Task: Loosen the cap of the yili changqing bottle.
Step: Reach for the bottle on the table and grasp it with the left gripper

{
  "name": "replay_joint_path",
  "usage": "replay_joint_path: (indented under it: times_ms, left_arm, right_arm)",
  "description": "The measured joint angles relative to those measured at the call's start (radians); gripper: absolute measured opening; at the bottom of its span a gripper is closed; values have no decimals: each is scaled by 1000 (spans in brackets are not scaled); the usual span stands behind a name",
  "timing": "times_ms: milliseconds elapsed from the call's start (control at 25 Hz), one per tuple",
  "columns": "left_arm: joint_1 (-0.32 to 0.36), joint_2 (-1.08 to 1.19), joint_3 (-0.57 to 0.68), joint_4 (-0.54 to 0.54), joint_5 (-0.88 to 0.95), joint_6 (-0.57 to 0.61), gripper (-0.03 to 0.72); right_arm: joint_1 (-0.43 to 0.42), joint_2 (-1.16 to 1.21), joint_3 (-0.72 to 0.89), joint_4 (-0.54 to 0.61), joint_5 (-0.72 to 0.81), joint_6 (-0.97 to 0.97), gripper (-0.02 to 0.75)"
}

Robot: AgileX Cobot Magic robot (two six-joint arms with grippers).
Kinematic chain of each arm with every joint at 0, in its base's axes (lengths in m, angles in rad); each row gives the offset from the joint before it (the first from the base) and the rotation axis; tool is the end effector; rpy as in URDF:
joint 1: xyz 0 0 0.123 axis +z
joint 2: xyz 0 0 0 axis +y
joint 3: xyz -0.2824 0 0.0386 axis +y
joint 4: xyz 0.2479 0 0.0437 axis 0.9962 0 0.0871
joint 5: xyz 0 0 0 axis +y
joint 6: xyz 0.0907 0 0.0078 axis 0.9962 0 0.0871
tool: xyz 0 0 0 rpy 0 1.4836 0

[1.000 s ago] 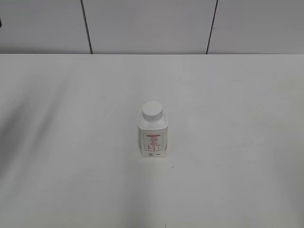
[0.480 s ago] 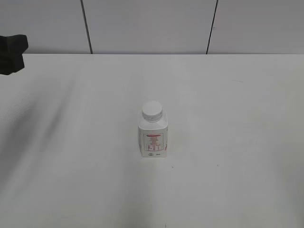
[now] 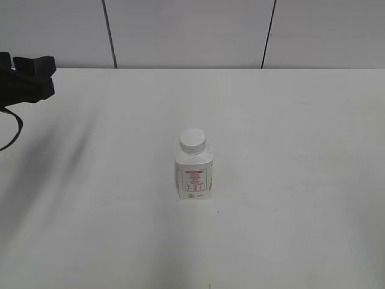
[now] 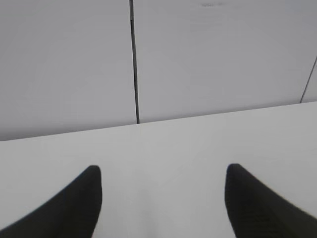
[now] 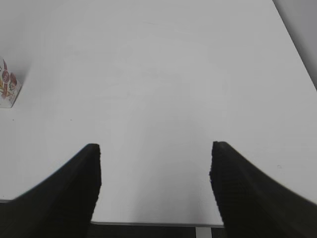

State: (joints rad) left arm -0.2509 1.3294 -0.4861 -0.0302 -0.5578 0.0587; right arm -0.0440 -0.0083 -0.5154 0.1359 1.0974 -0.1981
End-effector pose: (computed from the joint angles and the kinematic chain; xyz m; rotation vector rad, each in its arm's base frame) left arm 0.2490 -0.0623 0.2323 0.2392 1.7553 -0.1436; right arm -0.0094 0.0114 0.2790 -0.1689 2.0428 0.0122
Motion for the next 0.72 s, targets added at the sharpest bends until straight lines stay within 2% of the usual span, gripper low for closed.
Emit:
replay_joint_path:
  times_ms: [280,720]
  left_arm:
    - [0,102,0,105,-54,-18,480]
    - [0,284,0,121,-78,-21,479]
  right_arm:
    - [0,0,0,0,0,0,545]
    - [0,0,0,0,0,0,545]
